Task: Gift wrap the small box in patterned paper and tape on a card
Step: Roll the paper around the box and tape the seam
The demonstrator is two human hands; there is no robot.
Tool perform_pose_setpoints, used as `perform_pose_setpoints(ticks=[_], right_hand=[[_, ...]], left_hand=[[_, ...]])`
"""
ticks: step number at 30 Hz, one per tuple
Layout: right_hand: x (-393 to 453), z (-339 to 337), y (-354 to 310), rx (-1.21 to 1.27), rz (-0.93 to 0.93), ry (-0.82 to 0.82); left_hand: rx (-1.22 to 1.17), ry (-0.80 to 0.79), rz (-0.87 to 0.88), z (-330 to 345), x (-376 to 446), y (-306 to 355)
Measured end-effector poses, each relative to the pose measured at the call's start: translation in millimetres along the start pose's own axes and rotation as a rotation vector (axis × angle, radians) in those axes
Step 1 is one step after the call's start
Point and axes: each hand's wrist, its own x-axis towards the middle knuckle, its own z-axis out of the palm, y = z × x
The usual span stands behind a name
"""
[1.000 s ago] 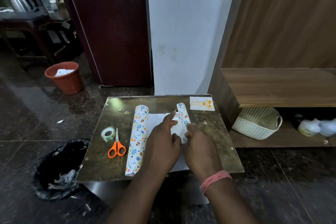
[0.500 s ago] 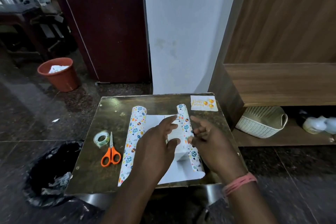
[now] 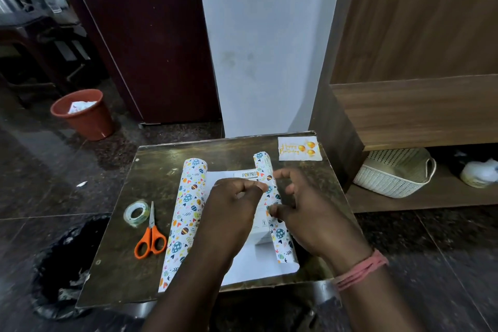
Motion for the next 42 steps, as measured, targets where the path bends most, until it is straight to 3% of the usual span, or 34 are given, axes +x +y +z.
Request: perform_pose_setpoints(ticks=[5, 16, 25, 31, 42], right_hand=[[0, 2, -1, -0.049, 0.018, 0.028], [-6, 6, -8, 0.023, -0.046, 0.063], [-4, 14, -5, -0.009, -0.022, 0.124], [-1, 16, -3, -0.222, -0.024, 0.156], [-6, 14, -17, -0.358, 0.011, 0.150]], left_hand=[[0.227, 0.120, 0.102, 8, 4, -1], [0.351, 0.164, 0.140, 13, 7, -3], [0.357, 0.161, 0.110, 13, 10, -9], [0.333, 0.175, 0.138, 11, 10, -9], [0.112, 0.300, -0.032, 4, 10, -11]])
